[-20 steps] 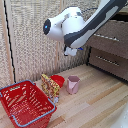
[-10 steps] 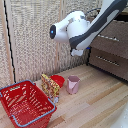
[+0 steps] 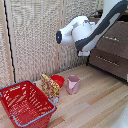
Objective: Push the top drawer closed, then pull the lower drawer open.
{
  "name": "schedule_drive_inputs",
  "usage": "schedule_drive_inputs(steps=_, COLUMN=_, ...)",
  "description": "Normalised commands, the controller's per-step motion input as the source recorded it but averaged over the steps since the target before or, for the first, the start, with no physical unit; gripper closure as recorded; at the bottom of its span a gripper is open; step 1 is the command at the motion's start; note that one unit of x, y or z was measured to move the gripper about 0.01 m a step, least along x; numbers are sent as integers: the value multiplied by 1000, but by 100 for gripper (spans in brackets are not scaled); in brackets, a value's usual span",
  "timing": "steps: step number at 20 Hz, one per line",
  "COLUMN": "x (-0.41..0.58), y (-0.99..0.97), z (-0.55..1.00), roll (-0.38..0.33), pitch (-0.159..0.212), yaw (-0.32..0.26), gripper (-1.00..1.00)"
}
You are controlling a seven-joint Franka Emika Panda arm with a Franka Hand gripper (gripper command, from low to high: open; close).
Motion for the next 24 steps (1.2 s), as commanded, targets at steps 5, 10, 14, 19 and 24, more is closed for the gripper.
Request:
schedule_drive_inputs(steps=5, x=-10, y=-403, z=74, roll=-81, pitch=16, yaw=12, gripper=100)
schedule_drive_inputs(steps=10, x=0, y=-151, z=6, roll=-16, pitch=0, yaw=18, gripper=100)
schedule_drive_inputs(steps=14, x=-21, y=-43, z=71, roll=-84, pitch=0, yaw=11, gripper=100)
schedule_drive_inputs(steps=19, x=-37, y=-74, z=224, roll=-140, pitch=0, yaw=7, gripper=100)
schedule_drive_inputs(steps=24, x=-39, y=-622, z=390, roll=-101, pitch=0, yaw=0, gripper=100)
